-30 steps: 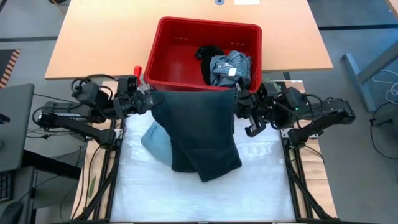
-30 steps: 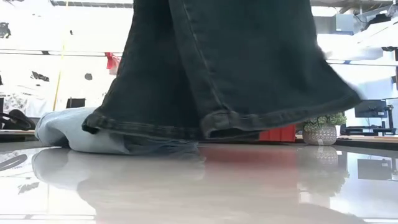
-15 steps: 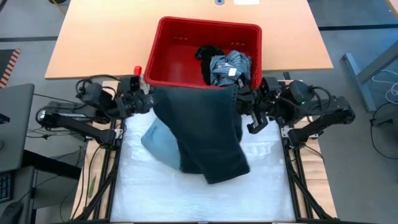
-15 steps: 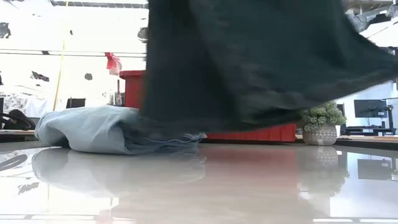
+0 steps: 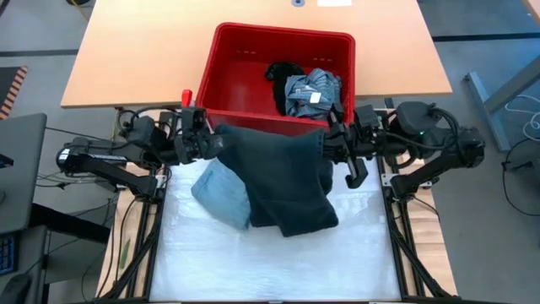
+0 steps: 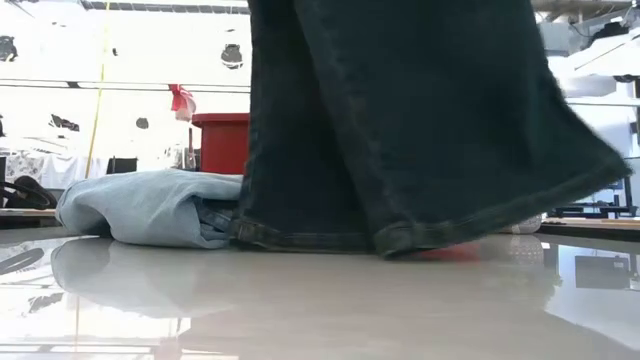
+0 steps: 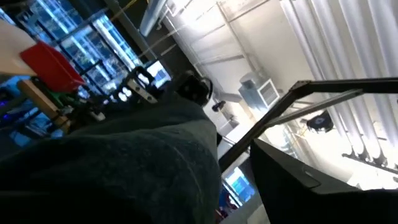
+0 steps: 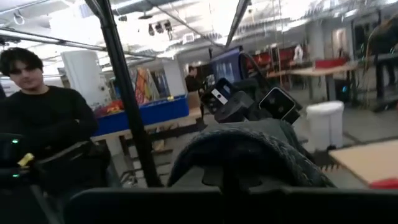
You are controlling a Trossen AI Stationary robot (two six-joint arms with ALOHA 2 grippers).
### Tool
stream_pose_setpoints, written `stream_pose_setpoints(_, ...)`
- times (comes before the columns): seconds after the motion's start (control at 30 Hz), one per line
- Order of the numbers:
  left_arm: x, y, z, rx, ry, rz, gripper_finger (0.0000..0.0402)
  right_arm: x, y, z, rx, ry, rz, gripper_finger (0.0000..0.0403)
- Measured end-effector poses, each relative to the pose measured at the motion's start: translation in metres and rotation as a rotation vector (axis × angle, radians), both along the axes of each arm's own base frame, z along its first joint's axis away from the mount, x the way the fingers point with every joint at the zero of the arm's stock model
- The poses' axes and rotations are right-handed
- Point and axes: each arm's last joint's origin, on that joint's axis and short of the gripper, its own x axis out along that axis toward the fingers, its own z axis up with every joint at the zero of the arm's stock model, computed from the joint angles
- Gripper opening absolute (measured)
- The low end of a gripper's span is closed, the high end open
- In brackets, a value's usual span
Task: Fold laundry
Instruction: Fold the black pants from the red laundry bin
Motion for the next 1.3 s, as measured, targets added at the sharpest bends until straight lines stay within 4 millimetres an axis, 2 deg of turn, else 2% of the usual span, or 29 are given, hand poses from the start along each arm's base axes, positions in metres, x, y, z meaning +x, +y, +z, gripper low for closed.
stream_pose_setpoints(0.1,0.003,-0.001,-0.002,0.014,0.015,-0.027,0.0116,-0.006,0.0,0.003,0.015,0.055,0.01,0.0017)
stream_pose_setpoints(0.27,0.003,-0.001,-0.003,0.037,0.016,-0.019,0.0014,-0.011,0.0,0.003,0.033,0.129,0.021,0.0033)
stream_pose_setpoints(0.5,0.003,-0.002,-0.003,0.051,0.019,-0.035,0.0002,-0.034,-0.004,0.003,-0.005,0.361,0.052,0.0065)
stream_pose_setpoints(0.67,0.0,-0.002,-0.002,0.06,0.015,-0.054,0.0001,-0.055,-0.009,0.006,0.026,0.498,0.047,0.0134)
stream_pose_setpoints(0.83,0.001,-0.002,-0.006,0.038,0.08,-0.066,0.0001,-0.082,-0.017,0.033,0.078,0.407,0.036,0.023)
stream_pose_setpoints(0.93,0.006,-0.001,-0.012,0.027,0.129,-0.055,0.0,-0.081,-0.02,0.042,0.078,0.352,0.02,0.0273)
stream_pose_setpoints(1.03,0.007,0.001,-0.014,0.022,0.146,-0.04,0.0,-0.066,-0.023,0.042,0.065,0.364,-0.012,0.0298)
stream_pose_setpoints(1.17,0.009,0.002,-0.016,0.012,0.174,-0.014,0.0,-0.025,-0.024,0.03,0.041,0.435,-0.023,0.0309)
stream_pose_setpoints(1.3,0.021,0.002,-0.026,0.01,0.24,-0.006,0.0,0.015,-0.024,0.016,-0.008,0.507,0.013,0.031)
